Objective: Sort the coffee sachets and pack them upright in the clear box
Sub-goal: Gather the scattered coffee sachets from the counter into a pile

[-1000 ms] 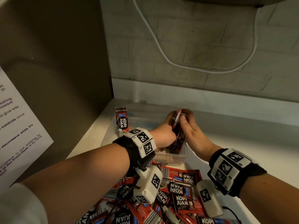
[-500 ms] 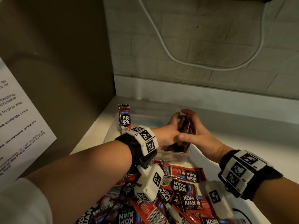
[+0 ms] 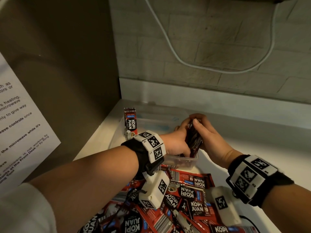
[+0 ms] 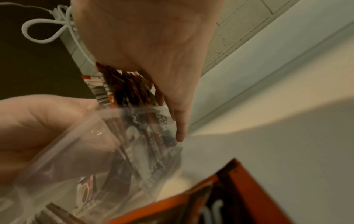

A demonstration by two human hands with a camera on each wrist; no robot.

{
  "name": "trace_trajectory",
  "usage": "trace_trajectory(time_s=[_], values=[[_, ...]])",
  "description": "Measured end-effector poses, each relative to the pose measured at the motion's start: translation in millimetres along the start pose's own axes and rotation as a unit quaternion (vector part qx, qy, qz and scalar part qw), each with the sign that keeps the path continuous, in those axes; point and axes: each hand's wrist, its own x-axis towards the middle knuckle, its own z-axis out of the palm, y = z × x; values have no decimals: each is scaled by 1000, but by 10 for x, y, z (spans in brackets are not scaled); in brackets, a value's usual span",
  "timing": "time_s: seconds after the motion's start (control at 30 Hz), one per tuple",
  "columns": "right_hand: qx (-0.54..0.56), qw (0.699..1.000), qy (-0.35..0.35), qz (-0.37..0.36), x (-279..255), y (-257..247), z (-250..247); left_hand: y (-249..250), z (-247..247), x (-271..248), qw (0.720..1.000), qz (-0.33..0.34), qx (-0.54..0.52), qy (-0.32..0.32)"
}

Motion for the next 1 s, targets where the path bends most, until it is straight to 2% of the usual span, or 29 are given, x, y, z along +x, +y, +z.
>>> trace_trajectory(time_s=[0.13,0.37,0.5,0.57,0.67,0.73,1.0], values=[[-5,1000,-3,-3,-18,-29,1,29,-11,-49,998,-29,48,-9],[-15,1000,-17,4,-49,-85,-20,90,-11,-114,1000,22,16,10],[-17,1000,-20,3,-67,-92,-9,71,31,-138,994,28,110,6],[-16,1000,-18,4,-71,-93,0,59,47,-137,993,28,118,5],[-18,1000,-22,2,-71,-86,3,62,41,-167,994,39,101,11],[-18,1000,-25,0,-70,-84,-10,69,16,-206,997,49,53,12],[-48,999,-18,19,-91,-103,-70,121,-151,-341,998,50,-2,-41]])
